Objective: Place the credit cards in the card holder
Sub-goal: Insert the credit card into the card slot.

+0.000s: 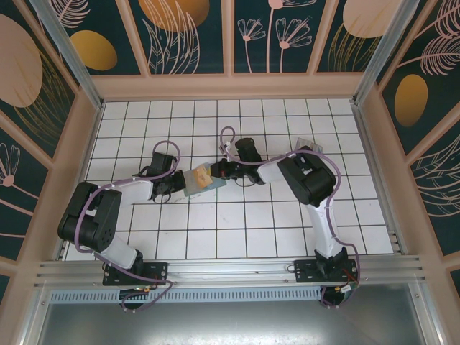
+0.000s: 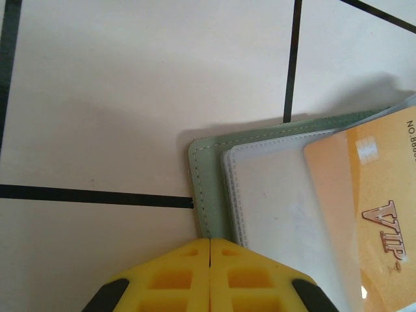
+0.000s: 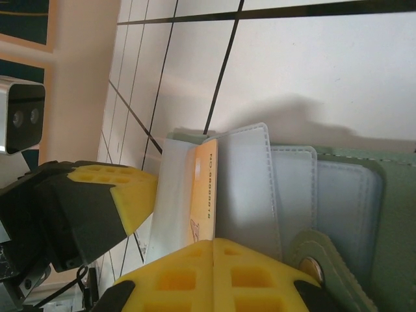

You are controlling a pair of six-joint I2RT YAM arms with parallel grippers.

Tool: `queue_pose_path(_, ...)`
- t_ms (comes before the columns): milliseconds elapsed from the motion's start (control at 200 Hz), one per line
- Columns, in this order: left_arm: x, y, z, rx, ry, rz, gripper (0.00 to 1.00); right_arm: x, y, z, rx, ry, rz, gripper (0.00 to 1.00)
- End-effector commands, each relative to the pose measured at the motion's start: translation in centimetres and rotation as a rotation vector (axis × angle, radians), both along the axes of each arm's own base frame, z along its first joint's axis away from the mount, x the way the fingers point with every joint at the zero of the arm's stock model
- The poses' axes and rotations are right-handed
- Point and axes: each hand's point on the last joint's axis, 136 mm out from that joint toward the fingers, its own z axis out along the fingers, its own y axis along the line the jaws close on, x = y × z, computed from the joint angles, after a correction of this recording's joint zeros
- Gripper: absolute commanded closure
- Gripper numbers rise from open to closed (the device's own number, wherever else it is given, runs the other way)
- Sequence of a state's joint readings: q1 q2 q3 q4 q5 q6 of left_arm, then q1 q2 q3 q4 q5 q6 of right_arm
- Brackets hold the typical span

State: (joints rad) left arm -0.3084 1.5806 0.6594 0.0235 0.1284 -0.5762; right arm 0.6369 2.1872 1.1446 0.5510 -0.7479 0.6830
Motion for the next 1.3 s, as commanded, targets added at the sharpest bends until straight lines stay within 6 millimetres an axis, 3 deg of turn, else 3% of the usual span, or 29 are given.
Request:
queue_pose_path(0,-1.5,-0.6,-1.5,-0.025,0.067,-0.032,0.91,-0.5,0.4,-0.6,0.010,0.022,-0.043,1.00)
queue_pose_path(355,-1.7,-1.4,-1.8,-0.084,0.076,-0.030,0.90,-1.4,0.8,1.3,0.066,0.053,-0.121,1.00)
queue_pose_path(676,-1.8,-1.3,-1.7,-0.081,0.074,-0.024,0.89,-2.4,2.2,0.4,-0.012,0.040,-0.110,1.00)
queue_pose_path(836,-1.8,-1.1,-1.8,-0.071,0.076,-0.027,0.89,-1.7,1.5,0.1,-0.108,-0.004,-0.128,0.93)
queue_pose_path(976,-1.8,-1.2,-1.8,-0.070,0.073,-0.031,0.89,-1.4,1.3,0.4,-0.163,-0.047,-0.124,0.80)
queue_pose_path(1296,-1.7,-1.2,-1.8,-0.078,0.064,-0.027,0.90,-1.7,1.8,-0.2,-0.301,-0.121,-0.128,0.77)
